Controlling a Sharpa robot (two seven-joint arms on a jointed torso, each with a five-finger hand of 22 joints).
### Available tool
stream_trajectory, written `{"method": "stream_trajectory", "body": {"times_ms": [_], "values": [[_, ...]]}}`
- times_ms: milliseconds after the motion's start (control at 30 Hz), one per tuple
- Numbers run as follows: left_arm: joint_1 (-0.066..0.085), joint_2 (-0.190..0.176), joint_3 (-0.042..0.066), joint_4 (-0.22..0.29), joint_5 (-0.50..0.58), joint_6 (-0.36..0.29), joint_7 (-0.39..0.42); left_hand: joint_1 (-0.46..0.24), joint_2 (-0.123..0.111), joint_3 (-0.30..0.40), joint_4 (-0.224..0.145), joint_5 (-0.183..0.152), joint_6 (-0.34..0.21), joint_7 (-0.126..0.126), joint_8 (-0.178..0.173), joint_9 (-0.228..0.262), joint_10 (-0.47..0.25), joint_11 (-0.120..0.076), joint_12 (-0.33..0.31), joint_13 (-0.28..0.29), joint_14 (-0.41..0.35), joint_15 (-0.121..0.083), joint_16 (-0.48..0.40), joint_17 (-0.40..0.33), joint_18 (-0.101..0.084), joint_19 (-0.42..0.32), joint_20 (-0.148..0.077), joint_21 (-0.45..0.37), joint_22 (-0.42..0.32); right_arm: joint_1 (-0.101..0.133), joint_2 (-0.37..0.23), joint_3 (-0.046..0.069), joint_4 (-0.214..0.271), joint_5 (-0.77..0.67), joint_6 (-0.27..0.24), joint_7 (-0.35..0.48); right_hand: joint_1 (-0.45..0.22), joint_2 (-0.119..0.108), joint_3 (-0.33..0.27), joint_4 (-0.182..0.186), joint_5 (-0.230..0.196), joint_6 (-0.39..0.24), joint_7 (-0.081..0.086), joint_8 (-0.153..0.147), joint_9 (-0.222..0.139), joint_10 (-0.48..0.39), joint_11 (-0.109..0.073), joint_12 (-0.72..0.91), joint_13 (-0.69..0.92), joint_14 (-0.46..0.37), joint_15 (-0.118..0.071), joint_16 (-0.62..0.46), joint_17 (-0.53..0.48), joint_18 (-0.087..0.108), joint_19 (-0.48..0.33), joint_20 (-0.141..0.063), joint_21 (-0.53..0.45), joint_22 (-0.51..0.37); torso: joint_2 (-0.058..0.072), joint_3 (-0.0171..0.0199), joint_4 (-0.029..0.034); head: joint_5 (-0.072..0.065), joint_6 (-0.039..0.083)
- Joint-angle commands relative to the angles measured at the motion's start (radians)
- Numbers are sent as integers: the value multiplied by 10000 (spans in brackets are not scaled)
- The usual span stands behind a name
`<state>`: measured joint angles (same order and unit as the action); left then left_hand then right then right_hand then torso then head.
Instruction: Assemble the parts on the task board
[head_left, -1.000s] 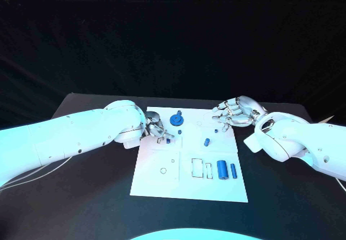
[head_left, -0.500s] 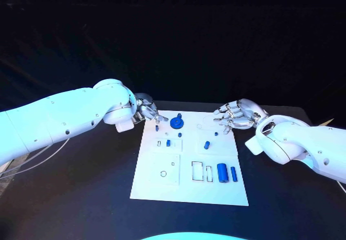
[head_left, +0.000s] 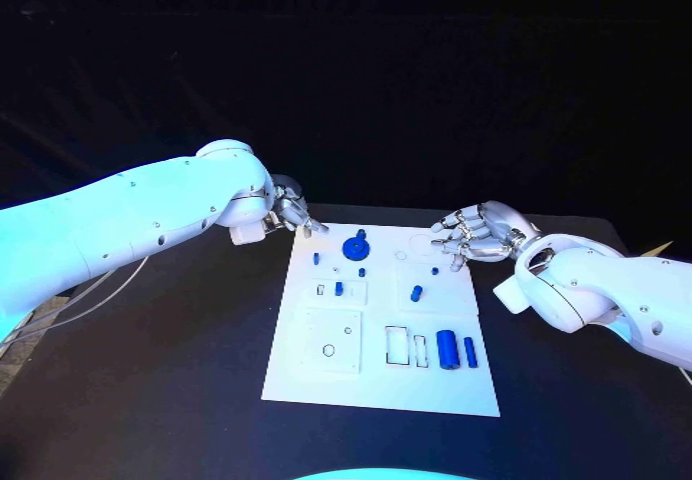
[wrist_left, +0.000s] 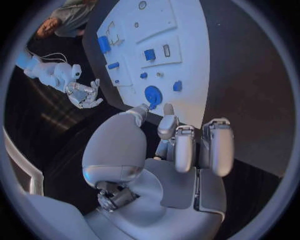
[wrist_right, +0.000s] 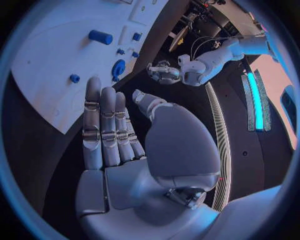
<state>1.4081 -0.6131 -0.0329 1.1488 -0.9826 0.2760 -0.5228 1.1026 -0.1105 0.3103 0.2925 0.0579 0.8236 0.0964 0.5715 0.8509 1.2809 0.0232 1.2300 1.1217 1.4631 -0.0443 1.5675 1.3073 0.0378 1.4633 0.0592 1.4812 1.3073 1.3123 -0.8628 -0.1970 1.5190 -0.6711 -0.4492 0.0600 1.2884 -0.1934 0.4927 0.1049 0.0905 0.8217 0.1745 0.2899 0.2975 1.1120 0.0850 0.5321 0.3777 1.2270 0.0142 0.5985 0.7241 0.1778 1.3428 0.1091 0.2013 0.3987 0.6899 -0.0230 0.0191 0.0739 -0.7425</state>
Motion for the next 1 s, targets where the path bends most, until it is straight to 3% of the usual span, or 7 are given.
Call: {"method": "stream_trajectory", "body": {"times_ms": [33,333,500,767,1000], "values": [[-18,219,-50,-335,-432,575,140,-48,24,-14,16,21,72,3,2,-8,-91,5,-37,-12,1076,72,33,2635,63,14,54,-43,621,-5,9,1,12,-13,84,140,-87,27,15,66,-27,-72,3,35,-14,35,17,-39,-8,29,4,-58,-8,15,-29,29,-11,-13,9,-19,0,54,16],[-136,800,-287,-1379,-519,722,295,-126,73,-33,18,19,57,9,1,-11,-121,11,-47,-30,1076,77,33,2635,64,9,56,-47,616,-5,14,2,26,-13,63,161,-82,27,15,64,-14,-74,1,37,-15,40,15,-40,-13,34,3,-61,-12,17,-28,29,-9,-13,3,-13,9,125,-19],[-196,1039,-356,-1783,-369,899,386,-169,86,-50,17,17,42,14,-2,-13,-136,16,-50,-37,1076,81,33,2635,63,12,57,-45,623,-5,29,2,29,-12,39,173,-86,28,13,68,-6,-75,2,38,-15,40,16,-42,-15,35,3,-63,-14,17,-29,30,-8,-14,0,-8,0,104,-61],[-346,1251,-448,-2087,-609,1163,447,-283,38,-150,10,3,-30,33,-27,-26,-210,37,-83,-91,1076,97,33,2635,64,5,64,-50,618,-5,51,3,39,-7,39,185,-92,29,11,75,3,-78,3,39,-16,40,18,-44,-19,35,4,-66,-16,17,-30,31,-8,-15,7,-30,-9,81,-103],[-430,1367,-468,-2237,-697,1262,489,-775,-47,-695,22,-35,-52,38,12,-16,-257,48,-31,-91,1076,113,33,2635,68,-9,81,-59,613,-5,44,3,51,-3,33,190,-93,30,11,76,5,-78,3,39,-16,40,18,-45,-20,35,4,-67,-17,17,-30,31,-8,-15,17,-33,-5,70,-103]]}}
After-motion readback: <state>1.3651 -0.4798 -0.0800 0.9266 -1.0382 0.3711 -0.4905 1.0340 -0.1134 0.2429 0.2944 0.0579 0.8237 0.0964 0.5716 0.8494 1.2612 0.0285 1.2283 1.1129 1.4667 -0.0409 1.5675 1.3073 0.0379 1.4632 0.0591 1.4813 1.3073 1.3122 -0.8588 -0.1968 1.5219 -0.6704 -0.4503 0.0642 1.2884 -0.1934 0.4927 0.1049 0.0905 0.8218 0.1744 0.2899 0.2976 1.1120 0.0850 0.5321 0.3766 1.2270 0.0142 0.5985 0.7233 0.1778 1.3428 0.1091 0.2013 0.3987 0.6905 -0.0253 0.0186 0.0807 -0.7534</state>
